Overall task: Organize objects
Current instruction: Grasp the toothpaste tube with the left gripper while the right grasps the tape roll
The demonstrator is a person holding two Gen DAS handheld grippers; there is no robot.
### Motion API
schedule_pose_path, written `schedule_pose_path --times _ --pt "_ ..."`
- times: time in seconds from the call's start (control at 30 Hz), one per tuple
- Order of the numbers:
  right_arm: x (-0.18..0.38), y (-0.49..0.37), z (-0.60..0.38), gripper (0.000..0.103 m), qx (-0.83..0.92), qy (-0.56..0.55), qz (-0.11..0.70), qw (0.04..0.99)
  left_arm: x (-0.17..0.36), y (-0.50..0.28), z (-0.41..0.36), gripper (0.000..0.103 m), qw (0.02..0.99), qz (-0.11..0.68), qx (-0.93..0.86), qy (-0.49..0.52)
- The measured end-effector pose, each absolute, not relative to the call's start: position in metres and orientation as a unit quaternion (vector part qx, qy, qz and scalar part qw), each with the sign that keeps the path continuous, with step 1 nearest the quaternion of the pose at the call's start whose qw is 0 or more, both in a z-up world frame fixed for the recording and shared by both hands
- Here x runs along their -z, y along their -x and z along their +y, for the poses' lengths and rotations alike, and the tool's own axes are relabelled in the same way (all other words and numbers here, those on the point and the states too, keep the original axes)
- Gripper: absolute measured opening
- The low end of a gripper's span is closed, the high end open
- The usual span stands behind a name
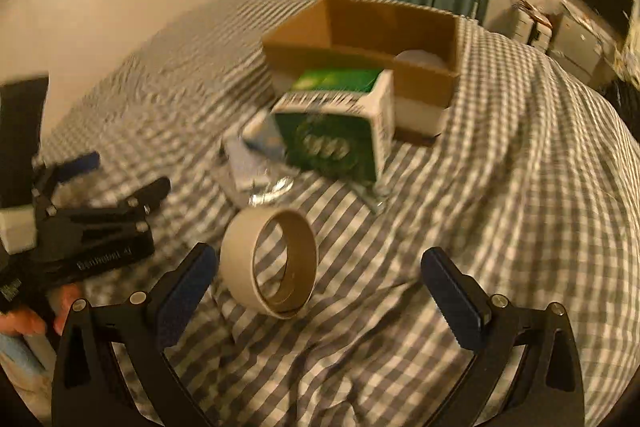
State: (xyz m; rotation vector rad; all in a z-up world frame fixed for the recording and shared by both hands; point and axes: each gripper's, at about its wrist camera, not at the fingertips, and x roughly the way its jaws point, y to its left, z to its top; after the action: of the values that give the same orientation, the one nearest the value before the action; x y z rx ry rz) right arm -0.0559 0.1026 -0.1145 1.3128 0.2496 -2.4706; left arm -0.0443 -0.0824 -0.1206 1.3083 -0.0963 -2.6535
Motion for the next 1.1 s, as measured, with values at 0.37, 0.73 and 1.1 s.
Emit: schedule_pose_path --times 0.37,0.73,1.1 --pt "0.153 0.068 0.091 0.036 0.842 -0.491 0.141 0.173 0.123 0.06 -0.08 0.103 0.079 -0.024 0.891 -0.447" --pt "0.101 0.085 0.132 0.028 0.886 -0.412 0.159 0.139 0.137 0.116 -0.034 0.096 0.026 0.016 0.888 -0.459" --pt "0.107 0.105 0.147 0.028 0.889 -0.415 0.132 0.145 0.164 0.133 -0.033 0.034 0.033 0.018 0.873 -0.487"
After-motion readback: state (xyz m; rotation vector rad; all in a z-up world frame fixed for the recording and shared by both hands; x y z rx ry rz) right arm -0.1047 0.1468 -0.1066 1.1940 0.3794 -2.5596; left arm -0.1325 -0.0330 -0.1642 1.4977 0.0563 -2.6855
